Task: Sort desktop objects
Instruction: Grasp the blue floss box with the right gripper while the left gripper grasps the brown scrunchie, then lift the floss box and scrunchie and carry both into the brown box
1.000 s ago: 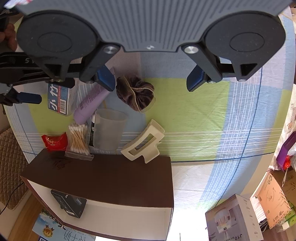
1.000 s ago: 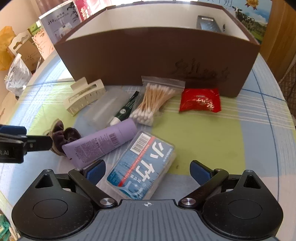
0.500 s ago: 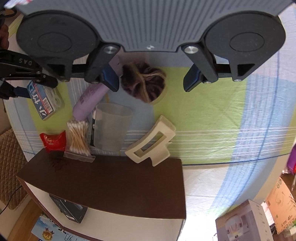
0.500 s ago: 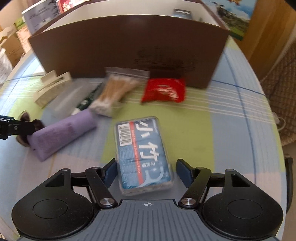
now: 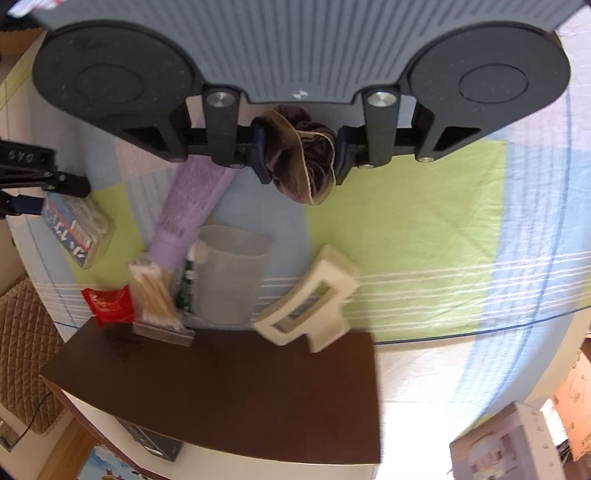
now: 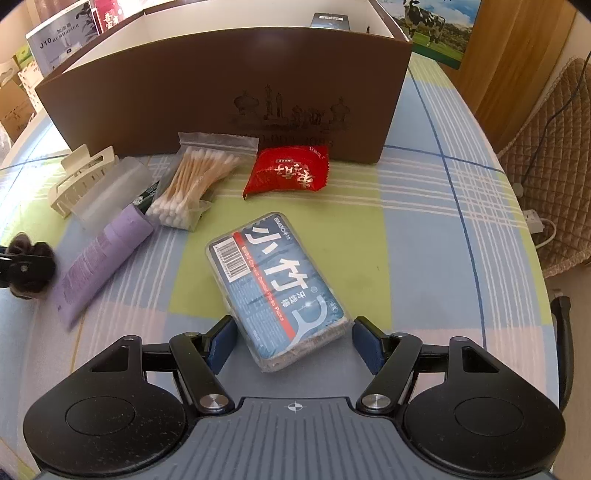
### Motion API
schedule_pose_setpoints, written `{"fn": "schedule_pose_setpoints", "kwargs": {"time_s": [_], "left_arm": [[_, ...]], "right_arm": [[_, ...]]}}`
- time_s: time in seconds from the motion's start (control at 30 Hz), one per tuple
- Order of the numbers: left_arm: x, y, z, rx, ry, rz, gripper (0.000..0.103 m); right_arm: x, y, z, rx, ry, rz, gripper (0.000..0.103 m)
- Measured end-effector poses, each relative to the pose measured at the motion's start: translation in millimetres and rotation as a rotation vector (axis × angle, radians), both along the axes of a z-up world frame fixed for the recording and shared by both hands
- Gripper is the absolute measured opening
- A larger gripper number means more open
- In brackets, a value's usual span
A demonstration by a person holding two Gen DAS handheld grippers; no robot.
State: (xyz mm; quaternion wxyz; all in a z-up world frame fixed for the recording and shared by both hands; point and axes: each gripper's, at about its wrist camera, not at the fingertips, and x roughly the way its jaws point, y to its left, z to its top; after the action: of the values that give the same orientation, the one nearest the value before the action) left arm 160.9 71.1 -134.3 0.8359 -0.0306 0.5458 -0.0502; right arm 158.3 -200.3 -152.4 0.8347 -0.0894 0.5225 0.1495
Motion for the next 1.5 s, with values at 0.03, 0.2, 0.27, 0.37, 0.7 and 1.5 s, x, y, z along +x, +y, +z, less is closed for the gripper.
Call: {"fn": "schedule_pose_setpoints", "kwargs": {"time_s": [0.03, 0.2, 0.27, 0.37, 0.7, 1.5], "left_arm": [[-2, 4, 0, 0.007, -0.002, 0.005, 0.029], [-8, 22, 2, -0.007, -0.005, 0.021, 0.036], [-9, 21, 2, -0.006, -0.011, 0.025, 0.037], [-9, 15, 1, 0.003, -0.019, 0.02, 0.037], [-15, 3, 0, 0.045, -0.023, -0.027, 0.026], [-17, -19, 46, 0.01, -0.121, -0.069, 0.025]], "right_arm": [[-1, 0, 0, -0.002, 0.0, 0.003, 0.066], [1, 2, 1, -0.01, -0.012, 0.031, 0.067], [4, 5, 1, -0.013, -0.019, 0.047, 0.07], [9, 10, 3, -0.024, -0.035, 0.073, 0.072], [3, 19, 7, -0.047, -0.072, 0.161, 0.058], [-19, 8, 73, 0.137, -0.16, 0.174, 0.055]]}}
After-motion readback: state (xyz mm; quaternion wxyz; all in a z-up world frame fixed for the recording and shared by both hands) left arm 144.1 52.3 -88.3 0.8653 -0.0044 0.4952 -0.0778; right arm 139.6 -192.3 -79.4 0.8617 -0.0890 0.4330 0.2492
